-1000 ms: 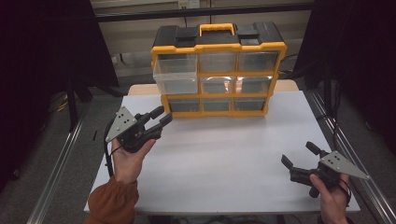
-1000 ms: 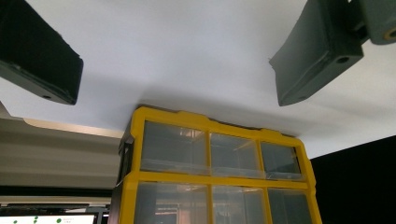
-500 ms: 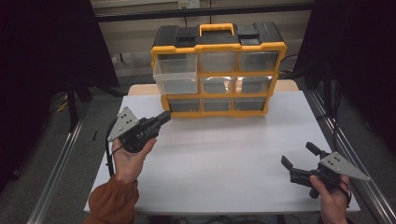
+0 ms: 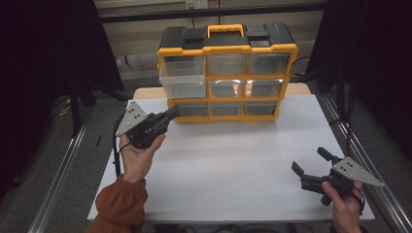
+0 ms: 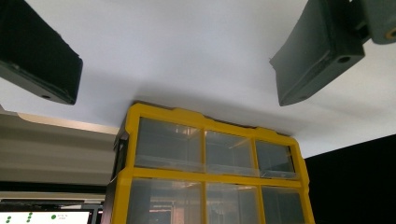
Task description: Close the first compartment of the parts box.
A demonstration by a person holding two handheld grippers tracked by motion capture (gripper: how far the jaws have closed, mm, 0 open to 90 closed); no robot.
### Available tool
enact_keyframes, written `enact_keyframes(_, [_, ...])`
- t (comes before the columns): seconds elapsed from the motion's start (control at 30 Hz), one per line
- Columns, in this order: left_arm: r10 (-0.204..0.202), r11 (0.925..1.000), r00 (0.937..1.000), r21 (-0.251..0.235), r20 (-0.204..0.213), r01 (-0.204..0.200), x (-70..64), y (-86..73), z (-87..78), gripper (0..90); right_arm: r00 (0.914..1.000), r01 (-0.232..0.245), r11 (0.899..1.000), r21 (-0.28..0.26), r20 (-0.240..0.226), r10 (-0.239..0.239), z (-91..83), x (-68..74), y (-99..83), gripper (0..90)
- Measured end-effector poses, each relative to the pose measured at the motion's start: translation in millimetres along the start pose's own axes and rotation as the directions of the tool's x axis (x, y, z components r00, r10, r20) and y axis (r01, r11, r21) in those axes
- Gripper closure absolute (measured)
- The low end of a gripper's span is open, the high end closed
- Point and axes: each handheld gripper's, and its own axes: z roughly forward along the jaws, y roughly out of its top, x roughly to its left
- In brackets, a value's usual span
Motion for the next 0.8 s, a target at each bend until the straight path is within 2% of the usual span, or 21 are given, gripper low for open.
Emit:
enact_keyframes(0.37, [-0.006, 1.0000, 0.9987, -0.002, -0.050, 0.006, 14.9, -2.9, 14.5, 90.0, 1.0000, -0.002, 1.000, -0.003, -0.003, 0.002, 0.7, 0.6, 0.1, 1.0])
enact_keyframes(0.4, [0.007, 0.9999, 0.9988, 0.008, -0.048, -0.007, 16.6, -2.4, 14.8, 90.0, 1.0000, 0.000, 1.000, -0.004, -0.003, 0.000, 0.8, 0.3, 0.0, 1.0])
enact_keyframes(0.47, [0.000, 1.0000, 0.9989, 0.000, -0.048, 0.000, 16.8, -2.1, 16.3, 90.0, 1.0000, -0.005, 1.000, -0.003, -0.004, 0.005, 0.9, 0.8, 0.1, 1.0])
enact_keyframes(0.53, [0.018, 0.9998, 0.9988, 0.004, -0.044, -0.018, 19.3, -0.6, 20.6, 90.0, 1.0000, 0.002, 1.000, 0.000, -0.008, -0.002, 0.7, 0.6, 0.1, 1.0])
enact_keyframes(0.63, [0.009, 0.9999, 0.9985, 0.011, -0.053, -0.009, 21.0, -0.5, 24.8, 90.0, 1.0000, 0.002, 1.000, 0.001, -0.006, -0.002, 0.6, 0.6, 0.1, 1.0])
enact_keyframes(0.8, [0.025, 0.9996, 0.9979, 0.012, -0.060, -0.024, 23.9, -0.6, 31.1, 90.0, 1.0000, 0.002, 1.000, -0.003, -0.007, -0.002, 1.0, 0.5, -0.1, 0.9])
